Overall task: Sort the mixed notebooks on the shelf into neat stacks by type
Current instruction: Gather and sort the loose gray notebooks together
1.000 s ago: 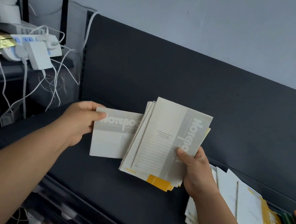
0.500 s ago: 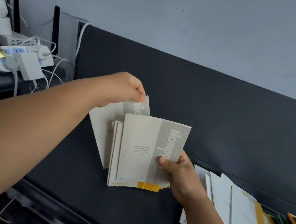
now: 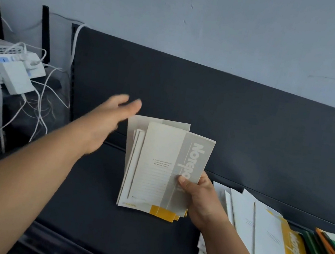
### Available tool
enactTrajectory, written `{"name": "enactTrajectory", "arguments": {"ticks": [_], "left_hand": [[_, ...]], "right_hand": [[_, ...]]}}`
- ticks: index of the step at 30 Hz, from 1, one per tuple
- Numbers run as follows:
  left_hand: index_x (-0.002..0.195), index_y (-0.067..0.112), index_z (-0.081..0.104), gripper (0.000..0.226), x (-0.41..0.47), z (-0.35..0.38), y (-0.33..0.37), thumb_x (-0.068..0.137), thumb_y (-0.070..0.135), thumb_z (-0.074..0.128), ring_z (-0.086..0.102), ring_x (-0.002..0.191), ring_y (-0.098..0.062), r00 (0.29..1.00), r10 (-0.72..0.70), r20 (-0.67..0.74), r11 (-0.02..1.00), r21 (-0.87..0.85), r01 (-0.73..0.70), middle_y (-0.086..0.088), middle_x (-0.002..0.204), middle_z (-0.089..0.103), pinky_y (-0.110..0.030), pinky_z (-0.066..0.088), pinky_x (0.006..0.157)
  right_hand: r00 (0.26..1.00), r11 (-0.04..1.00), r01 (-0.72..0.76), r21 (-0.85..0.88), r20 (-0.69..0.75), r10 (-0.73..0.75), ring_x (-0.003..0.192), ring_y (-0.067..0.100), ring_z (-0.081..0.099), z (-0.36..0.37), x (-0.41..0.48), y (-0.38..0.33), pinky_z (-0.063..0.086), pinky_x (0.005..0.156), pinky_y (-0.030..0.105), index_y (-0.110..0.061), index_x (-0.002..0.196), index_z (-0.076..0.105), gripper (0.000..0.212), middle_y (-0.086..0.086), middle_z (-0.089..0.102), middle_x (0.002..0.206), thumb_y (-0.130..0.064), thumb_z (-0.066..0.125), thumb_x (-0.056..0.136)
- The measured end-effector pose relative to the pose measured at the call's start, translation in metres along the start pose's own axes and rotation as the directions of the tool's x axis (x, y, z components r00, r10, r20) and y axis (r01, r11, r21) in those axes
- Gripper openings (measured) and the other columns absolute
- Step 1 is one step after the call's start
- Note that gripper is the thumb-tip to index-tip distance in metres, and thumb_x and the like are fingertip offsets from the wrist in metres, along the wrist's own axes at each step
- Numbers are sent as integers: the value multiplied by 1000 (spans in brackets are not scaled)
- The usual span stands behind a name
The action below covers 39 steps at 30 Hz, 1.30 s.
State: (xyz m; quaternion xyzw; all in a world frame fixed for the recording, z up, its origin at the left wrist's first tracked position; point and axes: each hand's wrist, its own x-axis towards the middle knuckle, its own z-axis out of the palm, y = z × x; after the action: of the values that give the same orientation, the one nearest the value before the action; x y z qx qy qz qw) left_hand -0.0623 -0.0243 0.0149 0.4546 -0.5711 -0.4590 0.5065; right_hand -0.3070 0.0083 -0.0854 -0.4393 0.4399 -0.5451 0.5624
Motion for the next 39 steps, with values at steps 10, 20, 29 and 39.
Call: {"name": "enactTrajectory", "arguments": {"ticks": [10,20,29,39], "left_hand": [[142,33,33,77,-35,23,-66,81,-1,67,55,112,-4,974,-170,150,984,-18,175,11,122,61,-20,41,87],[133,41,30,75,-47,48,-75,82,-9,55,55,113,-9,983,-131,130,987,-76,142,10,121,59,-27,44,84],[138,41,31,89,-40,51,-56,61,7,59,52,114,-2,993,-1,116,992,-123,15,13,126,56,-23,42,85],[135,38,35,78,-42,51,-54,70,2,56,52,112,-2,994,-31,109,996,-82,40,14,122,58,-22,42,84]], "right_hand": [[995,998,69,-4,74,-69,100,24,67,4,2,-1,56,80,36,-14,114,58,43,5,72,108,-2,70,75],[975,977,181,-110,148,-164,112,21,65,17,-12,-1,54,85,31,-24,134,47,71,2,68,121,-7,69,69],[962,953,258,-158,134,-238,117,18,61,24,-17,-7,48,102,43,-32,138,41,74,-3,66,123,-8,69,74],[975,962,223,-156,45,-219,112,18,64,25,-16,-6,52,97,39,-26,136,45,67,-2,69,118,-16,67,74]]}}
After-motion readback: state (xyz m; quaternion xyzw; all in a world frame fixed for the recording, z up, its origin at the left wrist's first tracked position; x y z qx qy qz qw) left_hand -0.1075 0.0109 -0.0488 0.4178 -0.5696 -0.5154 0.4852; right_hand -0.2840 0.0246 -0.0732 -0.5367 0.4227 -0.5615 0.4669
